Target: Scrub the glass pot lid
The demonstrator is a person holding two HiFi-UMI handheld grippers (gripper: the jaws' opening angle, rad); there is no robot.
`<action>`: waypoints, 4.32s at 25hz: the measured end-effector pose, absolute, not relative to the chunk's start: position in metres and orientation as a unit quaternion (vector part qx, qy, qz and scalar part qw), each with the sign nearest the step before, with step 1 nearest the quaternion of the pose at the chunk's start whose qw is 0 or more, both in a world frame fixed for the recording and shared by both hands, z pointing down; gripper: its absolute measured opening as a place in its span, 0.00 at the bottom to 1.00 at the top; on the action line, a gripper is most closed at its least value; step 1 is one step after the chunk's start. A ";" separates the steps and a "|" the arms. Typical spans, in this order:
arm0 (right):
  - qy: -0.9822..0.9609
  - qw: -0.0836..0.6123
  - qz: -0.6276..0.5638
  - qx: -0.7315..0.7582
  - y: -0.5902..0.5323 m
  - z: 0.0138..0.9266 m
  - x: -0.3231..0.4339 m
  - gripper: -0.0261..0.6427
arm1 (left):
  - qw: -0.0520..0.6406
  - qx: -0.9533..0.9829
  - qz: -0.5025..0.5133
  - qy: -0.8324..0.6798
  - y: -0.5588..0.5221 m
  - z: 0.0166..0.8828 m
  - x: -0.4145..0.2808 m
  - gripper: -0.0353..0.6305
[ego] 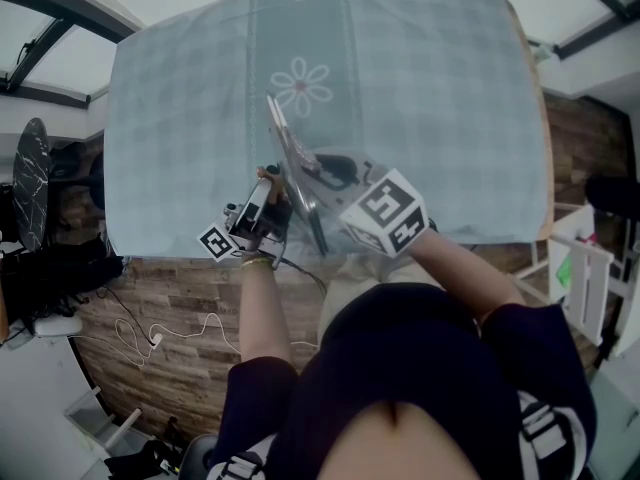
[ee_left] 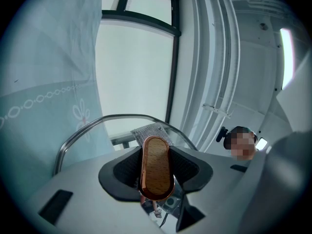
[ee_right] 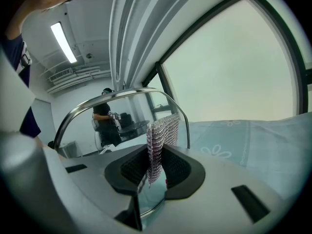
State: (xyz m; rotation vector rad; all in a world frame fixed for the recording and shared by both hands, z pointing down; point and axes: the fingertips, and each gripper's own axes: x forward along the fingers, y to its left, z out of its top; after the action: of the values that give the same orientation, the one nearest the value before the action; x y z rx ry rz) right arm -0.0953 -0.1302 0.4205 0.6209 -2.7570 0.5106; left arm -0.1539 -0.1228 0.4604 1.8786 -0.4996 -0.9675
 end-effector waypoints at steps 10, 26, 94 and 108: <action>-0.961 0.128 0.172 0.176 -0.109 0.412 -0.096 0.16 | 0.465 0.761 -0.401 -0.209 -0.123 0.461 -0.156 0.30; -0.967 0.131 0.159 0.152 -0.085 0.420 -0.086 0.16 | 0.466 0.760 -0.402 -0.211 -0.124 0.461 -0.156 0.30; -0.972 0.145 0.172 0.072 0.009 0.414 -0.034 0.16 | 0.471 0.762 -0.389 -0.214 -0.120 0.461 -0.154 0.31; -0.965 0.163 0.157 0.134 -0.036 0.426 -0.019 0.16 | 0.474 0.765 -0.386 -0.206 -0.121 0.460 -0.152 0.31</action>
State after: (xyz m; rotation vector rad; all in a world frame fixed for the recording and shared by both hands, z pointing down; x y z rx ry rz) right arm -0.0186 -0.0358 0.4259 0.3820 -2.7527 0.4487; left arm -0.1517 -0.1211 0.4601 1.8707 -0.5038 -0.9432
